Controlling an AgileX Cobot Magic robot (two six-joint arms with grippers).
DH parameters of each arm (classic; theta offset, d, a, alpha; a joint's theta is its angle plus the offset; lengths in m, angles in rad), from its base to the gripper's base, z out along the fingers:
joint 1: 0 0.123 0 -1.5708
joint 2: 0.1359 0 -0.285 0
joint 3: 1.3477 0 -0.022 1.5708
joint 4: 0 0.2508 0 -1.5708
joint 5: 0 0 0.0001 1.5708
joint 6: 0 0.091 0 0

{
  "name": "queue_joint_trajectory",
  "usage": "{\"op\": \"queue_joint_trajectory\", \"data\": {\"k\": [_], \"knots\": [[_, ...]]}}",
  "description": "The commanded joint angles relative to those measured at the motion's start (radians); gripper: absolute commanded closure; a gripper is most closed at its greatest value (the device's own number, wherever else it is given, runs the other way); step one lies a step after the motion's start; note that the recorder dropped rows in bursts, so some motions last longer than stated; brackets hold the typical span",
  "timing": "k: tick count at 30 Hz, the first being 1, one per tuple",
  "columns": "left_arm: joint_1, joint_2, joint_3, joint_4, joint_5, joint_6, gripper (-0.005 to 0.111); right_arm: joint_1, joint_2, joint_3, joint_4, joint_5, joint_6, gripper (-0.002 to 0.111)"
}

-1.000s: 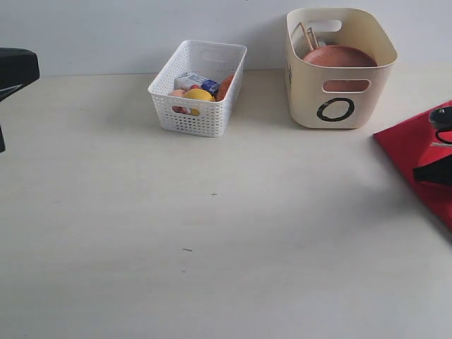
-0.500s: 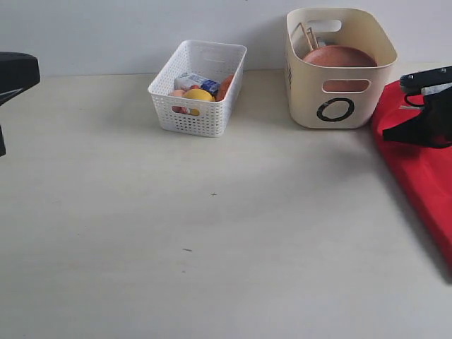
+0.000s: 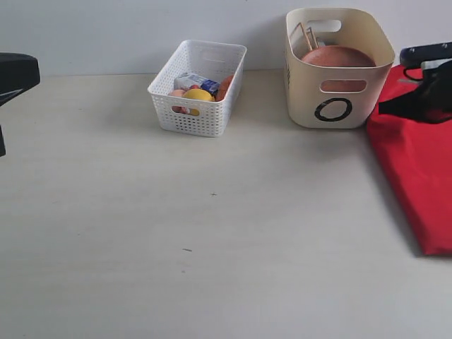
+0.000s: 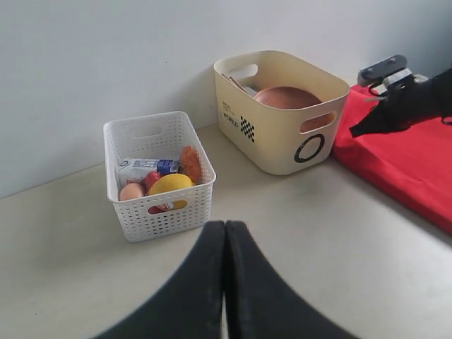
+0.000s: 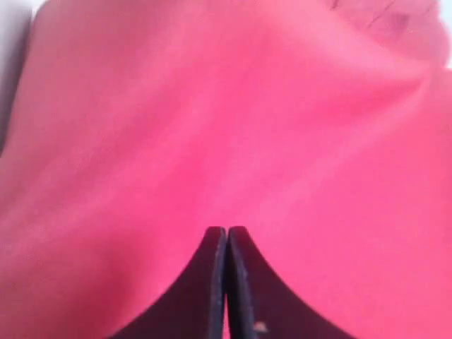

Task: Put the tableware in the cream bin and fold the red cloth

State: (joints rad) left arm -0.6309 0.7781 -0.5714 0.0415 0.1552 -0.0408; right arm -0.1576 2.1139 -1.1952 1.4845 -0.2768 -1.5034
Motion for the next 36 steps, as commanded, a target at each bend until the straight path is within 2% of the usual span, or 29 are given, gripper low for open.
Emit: {"op": "queue_joint_trajectory", "data": {"k": [1, 3, 7, 15, 29, 36], "knots": [[0.003, -0.003, 0.005, 0.001, -0.006, -0.011, 0.106, -0.037, -0.132, 0.049, 0.222, -0.074, -0.228, 0.108], [0.003, -0.003, 0.005, 0.001, -0.004, -0.011, 0.106, -0.055, -0.162, 0.078, 0.260, -0.101, -0.295, 0.108], [0.003, -0.003, 0.005, 0.001, 0.000, -0.011, 0.106, -0.085, -0.181, 0.172, 0.260, -0.116, -0.305, 0.108], [0.003, -0.003, 0.005, 0.001, 0.008, -0.011, 0.106, -0.160, -0.046, 0.230, 0.260, -0.025, -0.250, 0.108], [0.003, -0.003, 0.005, 0.001, 0.003, -0.011, 0.106, -0.165, 0.155, -0.054, 0.233, 0.277, -0.228, 0.108], [0.003, 0.001, 0.005, 0.001, 0.001, -0.011, 0.106, -0.167, 0.174, -0.150, 0.233, 0.277, -0.228, 0.108]]}}
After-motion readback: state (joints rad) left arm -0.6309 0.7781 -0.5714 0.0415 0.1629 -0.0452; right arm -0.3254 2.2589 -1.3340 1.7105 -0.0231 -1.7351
